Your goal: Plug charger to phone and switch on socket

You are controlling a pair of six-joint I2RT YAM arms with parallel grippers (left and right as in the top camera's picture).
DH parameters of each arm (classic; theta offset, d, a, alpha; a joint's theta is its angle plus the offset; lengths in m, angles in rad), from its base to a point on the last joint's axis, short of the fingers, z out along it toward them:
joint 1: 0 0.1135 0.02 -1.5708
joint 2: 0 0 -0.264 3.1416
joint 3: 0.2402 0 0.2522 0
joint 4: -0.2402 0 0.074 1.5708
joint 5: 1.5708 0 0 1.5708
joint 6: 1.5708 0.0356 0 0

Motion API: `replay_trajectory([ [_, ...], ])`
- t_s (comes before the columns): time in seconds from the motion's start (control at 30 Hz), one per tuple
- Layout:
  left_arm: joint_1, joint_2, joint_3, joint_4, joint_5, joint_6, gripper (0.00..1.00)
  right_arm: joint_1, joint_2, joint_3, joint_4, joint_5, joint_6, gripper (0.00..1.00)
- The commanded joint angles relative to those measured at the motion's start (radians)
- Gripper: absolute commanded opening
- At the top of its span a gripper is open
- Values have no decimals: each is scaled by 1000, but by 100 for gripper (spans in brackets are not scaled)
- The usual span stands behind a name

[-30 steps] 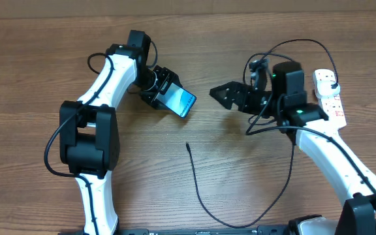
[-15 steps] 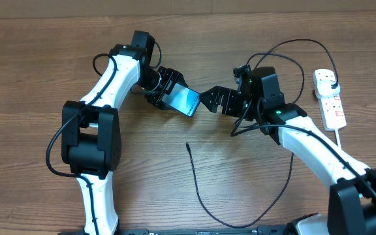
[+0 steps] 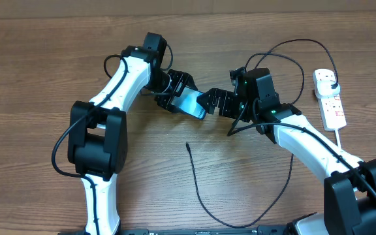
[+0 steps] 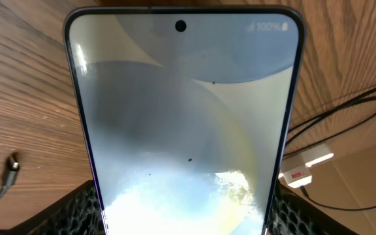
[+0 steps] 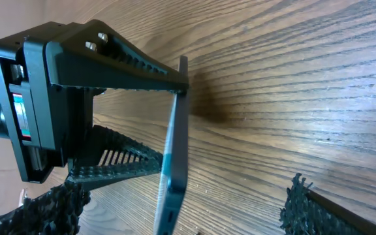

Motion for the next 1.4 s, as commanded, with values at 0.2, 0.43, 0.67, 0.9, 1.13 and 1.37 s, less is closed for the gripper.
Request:
replay_trajectory([
  [0.2, -34, 3, 30, 42, 75, -113, 4, 21, 9, 19, 9, 12, 7, 100],
  [0.43, -55, 3, 30, 55, 133, -153, 4, 21, 10, 19, 5, 37, 8, 96],
  [0.67, -79, 3, 30, 62, 150, -157, 4, 21, 10, 19, 5, 38, 8, 95],
  [0.9, -98, 3, 30, 68, 176, -161, 4, 21, 10, 19, 5, 40, 7, 81],
  [1.13, -100, 3, 30, 69, 195, -161, 4, 21, 10, 19, 5, 46, 7, 70],
  [1.37, -101, 3, 30, 71, 195, -161, 4, 21, 10, 19, 4, 49, 7, 56],
])
